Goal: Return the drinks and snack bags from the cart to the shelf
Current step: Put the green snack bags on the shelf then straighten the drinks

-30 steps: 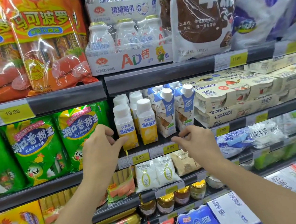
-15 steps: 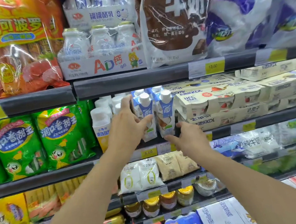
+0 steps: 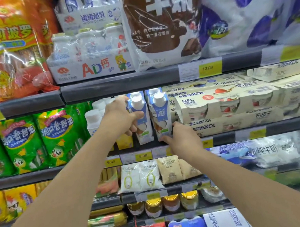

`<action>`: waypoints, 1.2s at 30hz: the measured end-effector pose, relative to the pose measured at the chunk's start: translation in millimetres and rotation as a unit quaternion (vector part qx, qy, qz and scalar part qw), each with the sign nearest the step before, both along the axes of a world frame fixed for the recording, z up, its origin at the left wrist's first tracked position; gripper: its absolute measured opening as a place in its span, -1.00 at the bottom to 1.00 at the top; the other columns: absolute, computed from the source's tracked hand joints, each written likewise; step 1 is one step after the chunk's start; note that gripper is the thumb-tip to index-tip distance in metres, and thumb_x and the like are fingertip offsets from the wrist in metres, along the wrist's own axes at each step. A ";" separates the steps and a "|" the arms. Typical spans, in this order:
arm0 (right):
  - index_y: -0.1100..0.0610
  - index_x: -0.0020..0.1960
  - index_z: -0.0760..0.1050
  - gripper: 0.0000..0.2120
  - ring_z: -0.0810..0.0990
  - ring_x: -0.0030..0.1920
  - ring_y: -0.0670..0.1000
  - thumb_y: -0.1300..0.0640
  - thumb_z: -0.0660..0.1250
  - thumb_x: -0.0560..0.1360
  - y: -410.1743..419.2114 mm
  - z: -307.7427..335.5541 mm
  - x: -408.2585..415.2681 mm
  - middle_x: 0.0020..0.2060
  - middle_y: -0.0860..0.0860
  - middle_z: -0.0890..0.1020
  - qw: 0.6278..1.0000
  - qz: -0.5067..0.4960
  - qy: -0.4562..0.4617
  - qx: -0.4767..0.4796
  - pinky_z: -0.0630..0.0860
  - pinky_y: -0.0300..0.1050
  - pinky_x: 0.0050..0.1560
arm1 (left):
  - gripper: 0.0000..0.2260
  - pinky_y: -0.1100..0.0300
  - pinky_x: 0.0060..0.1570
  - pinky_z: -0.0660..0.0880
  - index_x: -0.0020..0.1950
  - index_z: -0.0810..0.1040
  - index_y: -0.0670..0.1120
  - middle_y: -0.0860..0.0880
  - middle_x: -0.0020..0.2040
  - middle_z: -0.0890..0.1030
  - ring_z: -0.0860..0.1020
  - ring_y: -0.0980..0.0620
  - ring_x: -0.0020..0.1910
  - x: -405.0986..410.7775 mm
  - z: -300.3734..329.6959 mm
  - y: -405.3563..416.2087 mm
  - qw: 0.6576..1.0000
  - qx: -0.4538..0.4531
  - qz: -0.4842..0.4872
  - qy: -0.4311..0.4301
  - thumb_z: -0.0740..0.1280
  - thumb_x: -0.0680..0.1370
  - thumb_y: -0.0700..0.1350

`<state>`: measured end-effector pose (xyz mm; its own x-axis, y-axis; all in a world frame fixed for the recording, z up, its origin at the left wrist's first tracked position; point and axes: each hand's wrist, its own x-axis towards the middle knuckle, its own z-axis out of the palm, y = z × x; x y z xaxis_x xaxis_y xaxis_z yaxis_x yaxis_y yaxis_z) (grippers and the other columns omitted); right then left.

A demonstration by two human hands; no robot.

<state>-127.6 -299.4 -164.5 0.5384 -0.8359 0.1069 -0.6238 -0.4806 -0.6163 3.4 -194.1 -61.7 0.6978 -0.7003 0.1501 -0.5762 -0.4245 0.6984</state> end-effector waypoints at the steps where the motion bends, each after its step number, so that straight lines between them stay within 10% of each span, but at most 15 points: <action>1: 0.09 -0.09 0.42 -0.65 0.64 -0.22 0.19 -0.19 0.38 0.48 0.1 0.9 0.6 -0.18 0.08 0.63 1.000 -0.003 0.000 0.000 0.64 0.13 -0.17 | -0.43 0.25 -0.60 0.45 0.50 0.31 -0.04 -0.14 -0.33 0.66 0.53 0.08 -0.60 0.5 1.2 0.1 1.000 -0.004 -0.008 0.018 0.45 0.54 -0.13; 36: 0.11 -0.05 0.50 -0.44 0.60 -0.13 0.11 -0.41 0.32 0.39 16.9 10.8 14.6 -0.19 0.02 0.61 0.996 -0.082 0.010 -0.044 0.56 -0.03 -0.22 | -0.48 0.10 -0.39 0.57 0.49 0.30 -0.05 -0.21 -0.23 0.64 0.58 -0.05 -0.48 10.0 7.0 -2.6 0.996 0.032 -0.051 0.064 0.41 0.57 -0.16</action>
<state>-113.0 -282.5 -153.7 0.3977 -0.9008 0.1745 -0.7099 -0.4226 -0.5634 13.4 -196.7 -54.6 0.6330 -0.7739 0.0163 -0.5264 -0.4150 0.7421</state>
